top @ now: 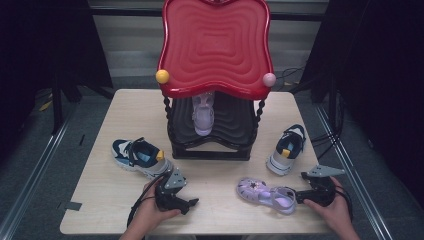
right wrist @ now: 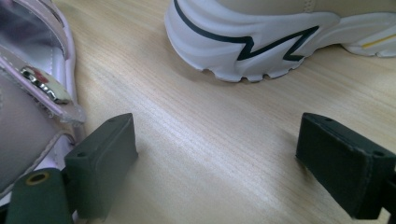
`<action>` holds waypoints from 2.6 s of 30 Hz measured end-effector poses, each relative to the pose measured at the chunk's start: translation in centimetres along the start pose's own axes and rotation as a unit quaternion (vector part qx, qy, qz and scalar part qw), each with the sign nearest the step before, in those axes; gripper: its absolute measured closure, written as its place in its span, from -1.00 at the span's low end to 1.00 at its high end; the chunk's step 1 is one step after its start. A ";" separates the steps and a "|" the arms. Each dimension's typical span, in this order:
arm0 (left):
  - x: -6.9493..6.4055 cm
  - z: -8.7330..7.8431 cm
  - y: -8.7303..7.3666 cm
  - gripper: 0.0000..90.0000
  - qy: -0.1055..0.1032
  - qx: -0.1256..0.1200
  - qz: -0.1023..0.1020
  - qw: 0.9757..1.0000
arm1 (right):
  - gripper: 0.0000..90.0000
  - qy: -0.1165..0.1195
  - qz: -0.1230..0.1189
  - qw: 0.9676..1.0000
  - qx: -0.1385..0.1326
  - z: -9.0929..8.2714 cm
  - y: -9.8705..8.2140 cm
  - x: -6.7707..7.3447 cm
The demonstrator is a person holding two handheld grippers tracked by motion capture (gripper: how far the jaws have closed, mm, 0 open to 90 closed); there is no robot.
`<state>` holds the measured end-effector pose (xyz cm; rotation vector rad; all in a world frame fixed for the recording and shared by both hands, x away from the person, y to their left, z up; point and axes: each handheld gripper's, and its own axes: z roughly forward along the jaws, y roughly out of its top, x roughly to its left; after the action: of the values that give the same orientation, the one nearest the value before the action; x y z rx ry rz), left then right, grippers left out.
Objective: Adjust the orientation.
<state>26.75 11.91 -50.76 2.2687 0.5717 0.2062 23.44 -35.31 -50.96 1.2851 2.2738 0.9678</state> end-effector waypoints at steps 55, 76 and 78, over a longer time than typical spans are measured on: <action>0.0 0.0 0.0 -0.66 0.000 0.000 0.000 1.000 | -0.19 0.128 -0.068 0.987 -0.067 -2.7 3.2 3.1; 0.0 0.0 0.0 -0.66 0.000 0.000 0.000 1.000 | 0.11 0.135 -0.109 0.984 -0.041 -1.3 3.2 3.9; 0.0 0.0 0.0 -0.66 0.000 0.000 0.000 1.000 | 0.17 0.137 -0.112 0.984 -0.038 -1.0 3.3 4.0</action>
<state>26.75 11.91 -50.75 2.2692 0.5712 0.2065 22.72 -31.09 -47.77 0.8870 2.4914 1.1958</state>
